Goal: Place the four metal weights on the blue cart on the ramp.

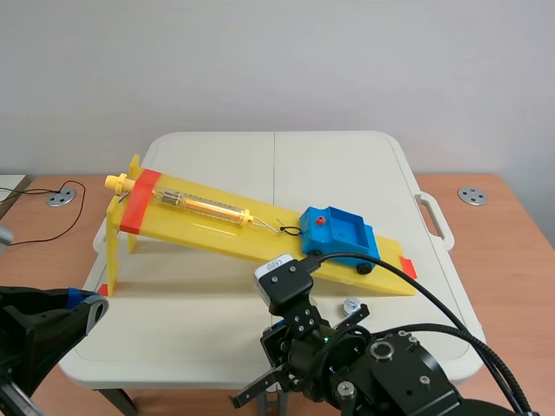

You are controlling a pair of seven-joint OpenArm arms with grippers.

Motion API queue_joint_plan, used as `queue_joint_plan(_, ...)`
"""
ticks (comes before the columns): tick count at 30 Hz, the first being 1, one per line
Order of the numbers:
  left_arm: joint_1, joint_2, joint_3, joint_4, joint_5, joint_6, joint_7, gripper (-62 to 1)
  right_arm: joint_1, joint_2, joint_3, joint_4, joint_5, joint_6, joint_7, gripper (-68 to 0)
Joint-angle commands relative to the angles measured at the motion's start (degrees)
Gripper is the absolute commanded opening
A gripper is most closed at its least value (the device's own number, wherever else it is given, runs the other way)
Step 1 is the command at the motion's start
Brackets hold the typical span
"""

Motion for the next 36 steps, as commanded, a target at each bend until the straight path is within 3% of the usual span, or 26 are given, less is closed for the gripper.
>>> queue_joint_plan(1,0.46,1.09,-0.90,4.13,-3.17,-1.40,-5.75,-58.1,3.85,1.75,-1.11,1.55,-0.24,-1.73,3.89,-66.9)
queue_joint_plan(10,0.46,1.07,-0.90,4.13,-3.17,-1.40,-5.77,-58.1,2.23,5.70,-0.61,12.79,0.70,-1.25,1.25,-66.9)
queue_joint_plan(21,0.44,1.07,-0.90,4.13,-3.17,-1.40,-5.75,-58.1,-7.61,12.90,1.62,28.59,9.53,-1.20,-0.96,-66.9)
queue_joint_plan(30,0.31,1.05,-0.90,4.13,-3.17,-1.40,-5.75,-58.1,-15.45,15.04,12.52,40.52,20.57,-1.03,-3.34,-66.9)
queue_joint_plan(36,0.31,1.05,-0.90,4.13,-3.17,-1.40,-5.75,-58.1,-15.50,14.47,20.61,43.39,29.16,-0.96,-4.13,-66.9)
